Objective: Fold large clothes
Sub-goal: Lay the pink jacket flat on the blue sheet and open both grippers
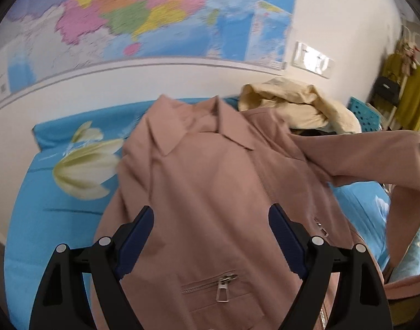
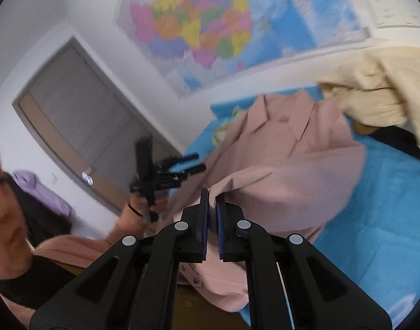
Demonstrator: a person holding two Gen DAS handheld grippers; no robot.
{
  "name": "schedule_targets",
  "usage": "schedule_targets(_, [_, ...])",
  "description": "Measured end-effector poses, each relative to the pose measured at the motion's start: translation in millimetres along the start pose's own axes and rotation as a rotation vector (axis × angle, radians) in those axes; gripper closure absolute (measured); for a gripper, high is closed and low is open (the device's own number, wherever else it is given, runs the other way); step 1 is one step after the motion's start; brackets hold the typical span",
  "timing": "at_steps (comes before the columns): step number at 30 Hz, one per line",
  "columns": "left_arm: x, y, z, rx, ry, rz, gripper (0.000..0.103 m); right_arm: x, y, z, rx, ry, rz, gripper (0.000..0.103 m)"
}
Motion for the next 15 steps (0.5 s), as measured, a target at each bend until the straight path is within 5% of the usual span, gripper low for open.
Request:
schedule_targets(2, [0.5,5.1,-0.8,-0.011,-0.038,0.022,0.016,15.0,-2.4,11.6,-0.021,0.051,0.010,0.097])
schedule_targets(6, [-21.5,35.2,1.6,-0.102,-0.097,0.004,0.012,83.9,-8.0,-14.7,0.072,0.190,0.181,0.097])
schedule_targets(9, [-31.7,63.9,9.2,-0.214,-0.164,0.046,0.007,137.3,-1.0,-47.8,0.145,0.404,0.263,0.096])
schedule_targets(12, [-35.2,82.8,14.9,-0.275,-0.150,0.061,0.009,186.8,11.3,-68.5,0.150,0.703,0.349,0.053])
schedule_targets(15, [-44.0,83.9,15.1,-0.281,-0.138,0.031,0.034,195.4,10.4,-81.2,0.209,0.798,0.354,0.028])
Point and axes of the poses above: each gripper's, at about its wrist camera, not at the fingertips, and z roughly the way its jaws point, x to its right, y to its underside, the point moved 5 cm from there along z, roughly the way its jaws point, and after that the axes turned 12 degrees about z, right-handed, at the moved point
